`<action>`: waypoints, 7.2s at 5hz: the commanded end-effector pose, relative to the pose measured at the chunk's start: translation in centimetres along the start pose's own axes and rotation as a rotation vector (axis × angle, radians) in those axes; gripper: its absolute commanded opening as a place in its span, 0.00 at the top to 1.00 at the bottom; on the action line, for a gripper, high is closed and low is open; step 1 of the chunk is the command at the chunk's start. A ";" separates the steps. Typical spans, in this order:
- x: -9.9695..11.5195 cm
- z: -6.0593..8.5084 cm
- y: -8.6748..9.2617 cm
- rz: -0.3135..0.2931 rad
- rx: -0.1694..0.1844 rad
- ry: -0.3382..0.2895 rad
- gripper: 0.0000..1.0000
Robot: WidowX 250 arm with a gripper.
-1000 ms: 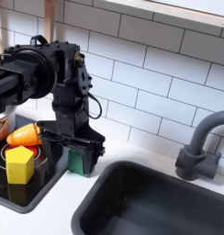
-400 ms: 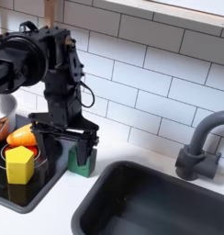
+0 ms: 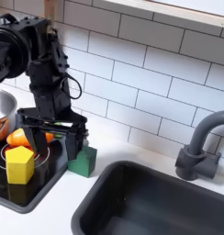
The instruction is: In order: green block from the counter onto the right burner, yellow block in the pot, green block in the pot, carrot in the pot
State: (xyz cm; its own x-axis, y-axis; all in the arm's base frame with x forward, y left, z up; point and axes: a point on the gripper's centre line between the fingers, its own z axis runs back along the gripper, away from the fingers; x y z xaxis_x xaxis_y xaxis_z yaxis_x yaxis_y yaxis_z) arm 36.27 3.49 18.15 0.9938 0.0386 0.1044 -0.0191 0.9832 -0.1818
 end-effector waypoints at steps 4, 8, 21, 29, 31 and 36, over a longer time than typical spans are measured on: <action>1.3 -0.1 -1.9 -0.098 0.000 -0.026 0.00; 2.5 -1.5 -3.1 -0.122 0.021 0.018 0.00; -1.0 -3.7 0.3 -0.107 0.016 0.020 1.00; -0.5 -1.2 4.5 -0.072 0.066 -0.028 0.00; -1.6 0.3 3.4 -0.097 0.059 -0.044 0.00; -4.7 2.4 6.9 -0.009 0.084 -0.008 0.00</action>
State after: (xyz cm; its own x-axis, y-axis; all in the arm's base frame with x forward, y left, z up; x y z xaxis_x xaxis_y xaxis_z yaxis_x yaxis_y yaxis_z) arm 30.93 10.36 19.37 0.9914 0.0281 0.1282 -0.0161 0.9954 -0.0940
